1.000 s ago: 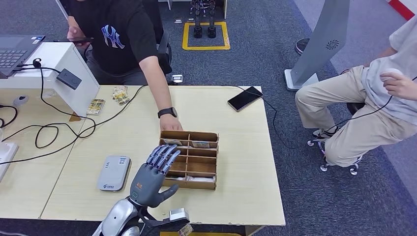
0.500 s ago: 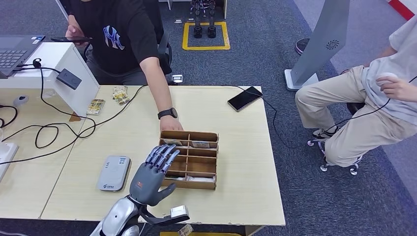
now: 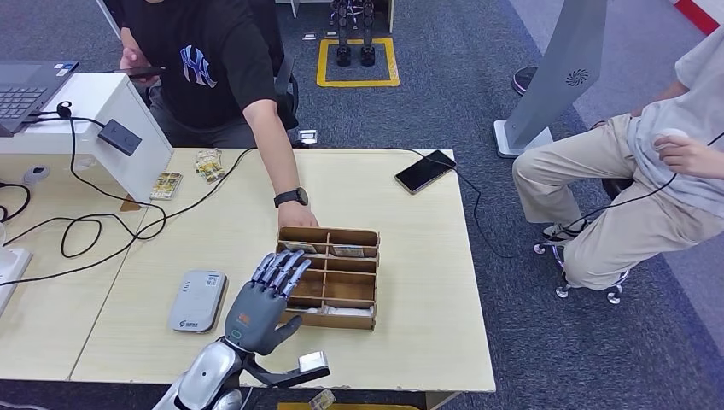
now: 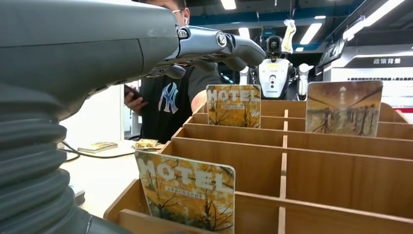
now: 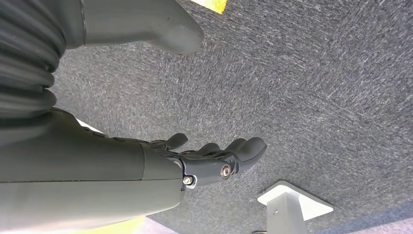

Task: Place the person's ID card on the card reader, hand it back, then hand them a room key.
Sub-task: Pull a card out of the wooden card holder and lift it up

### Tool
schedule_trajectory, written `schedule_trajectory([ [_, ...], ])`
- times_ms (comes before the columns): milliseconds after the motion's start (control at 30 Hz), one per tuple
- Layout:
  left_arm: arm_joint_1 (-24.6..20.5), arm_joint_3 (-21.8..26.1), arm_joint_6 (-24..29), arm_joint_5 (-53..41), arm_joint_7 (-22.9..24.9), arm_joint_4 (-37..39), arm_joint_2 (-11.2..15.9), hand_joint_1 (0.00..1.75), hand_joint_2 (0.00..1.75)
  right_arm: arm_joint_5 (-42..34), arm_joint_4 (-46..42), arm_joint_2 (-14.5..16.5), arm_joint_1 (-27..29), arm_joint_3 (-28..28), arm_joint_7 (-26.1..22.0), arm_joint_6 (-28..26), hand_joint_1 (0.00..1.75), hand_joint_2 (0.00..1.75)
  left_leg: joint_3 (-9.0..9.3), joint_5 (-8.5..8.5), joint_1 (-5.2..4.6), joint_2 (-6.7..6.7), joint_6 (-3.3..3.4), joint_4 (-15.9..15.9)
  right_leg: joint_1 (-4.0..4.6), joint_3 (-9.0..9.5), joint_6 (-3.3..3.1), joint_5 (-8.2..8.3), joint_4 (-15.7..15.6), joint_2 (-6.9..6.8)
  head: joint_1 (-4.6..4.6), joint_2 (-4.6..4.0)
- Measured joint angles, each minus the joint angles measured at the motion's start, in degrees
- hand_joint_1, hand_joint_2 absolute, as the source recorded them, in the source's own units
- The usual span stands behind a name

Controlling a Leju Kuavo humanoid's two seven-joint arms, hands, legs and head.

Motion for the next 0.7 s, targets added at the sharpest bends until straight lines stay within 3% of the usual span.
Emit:
schedule_trajectory([
  [33,-0.01,0.00,-0.01,-0.02,0.03,0.10,0.01,0.05,1.75,0.00,0.00,0.00,0.00,0.00,0.00,0.00,0.00,1.75,0.00,0.00,0.00,0.00,0.00,0.00,0.00,0.00,0.00,0.00,0.00,0.00,0.00,0.00],
  [167,-0.03,-0.01,-0.12,-0.01,0.06,0.42,0.02,1.72,1.75,0.01,0.00,0.00,0.00,0.00,0.00,0.00,0.00,1.75,0.00,0.00,0.00,0.00,0.00,0.00,0.00,0.00,0.00,0.00,0.00,0.00,0.00,0.00],
  [700,-0.63,-0.40,-2.61,1.11,-0.50,1.68,0.15,1.75,1.75,0.15,0.00,0.00,0.00,0.00,-0.01,0.00,0.00,1.75,0.01,0.00,0.00,0.00,0.00,0.00,0.00,0.00,0.00,0.01,0.00,0.00,0.01,0.00],
])
